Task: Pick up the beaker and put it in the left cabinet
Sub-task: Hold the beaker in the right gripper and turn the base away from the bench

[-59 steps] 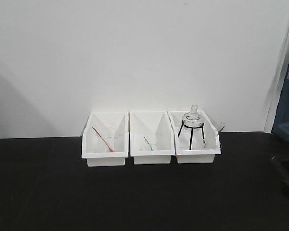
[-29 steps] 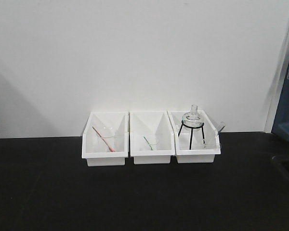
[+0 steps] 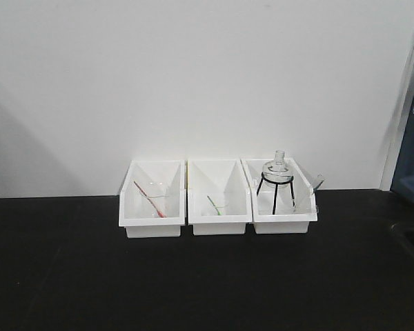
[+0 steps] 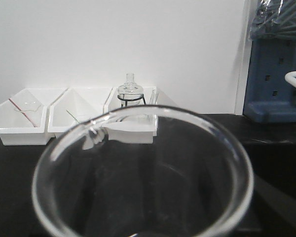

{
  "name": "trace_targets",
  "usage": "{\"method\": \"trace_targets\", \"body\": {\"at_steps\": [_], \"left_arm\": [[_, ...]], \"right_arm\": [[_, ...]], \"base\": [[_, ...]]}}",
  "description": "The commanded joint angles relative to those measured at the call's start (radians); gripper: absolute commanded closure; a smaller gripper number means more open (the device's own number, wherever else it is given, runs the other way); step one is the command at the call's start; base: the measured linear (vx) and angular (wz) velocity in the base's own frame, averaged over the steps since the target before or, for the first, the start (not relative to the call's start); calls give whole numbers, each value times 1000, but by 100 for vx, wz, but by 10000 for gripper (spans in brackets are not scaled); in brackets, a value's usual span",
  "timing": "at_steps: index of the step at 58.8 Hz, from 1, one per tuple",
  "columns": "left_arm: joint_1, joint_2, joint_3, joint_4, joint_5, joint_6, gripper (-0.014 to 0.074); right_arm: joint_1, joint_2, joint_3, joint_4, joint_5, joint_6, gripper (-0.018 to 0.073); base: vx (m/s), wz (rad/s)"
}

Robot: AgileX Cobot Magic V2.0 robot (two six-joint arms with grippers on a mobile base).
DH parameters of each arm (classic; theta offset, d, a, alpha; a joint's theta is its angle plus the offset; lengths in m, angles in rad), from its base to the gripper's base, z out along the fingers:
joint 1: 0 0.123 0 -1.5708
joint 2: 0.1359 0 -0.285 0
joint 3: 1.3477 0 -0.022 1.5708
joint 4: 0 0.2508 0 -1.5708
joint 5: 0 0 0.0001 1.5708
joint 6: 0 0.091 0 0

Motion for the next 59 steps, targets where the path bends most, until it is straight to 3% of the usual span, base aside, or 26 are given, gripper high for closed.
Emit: {"method": "trace_targets", "body": {"at_steps": [1, 25, 59], "left_arm": [[1, -11, -10, -1, -73, -4, 593], [1, -11, -10, -1, -73, -4, 593], [1, -11, -10, -1, -73, -4, 593]], "right_arm": [[-1, 8, -29, -35, -70, -1, 564], [-1, 8, -29, -34, -70, -1, 564], [-1, 8, -29, -34, -70, -1, 564]], "base": [[-1, 4], [-3, 15], [-9, 46]]}}
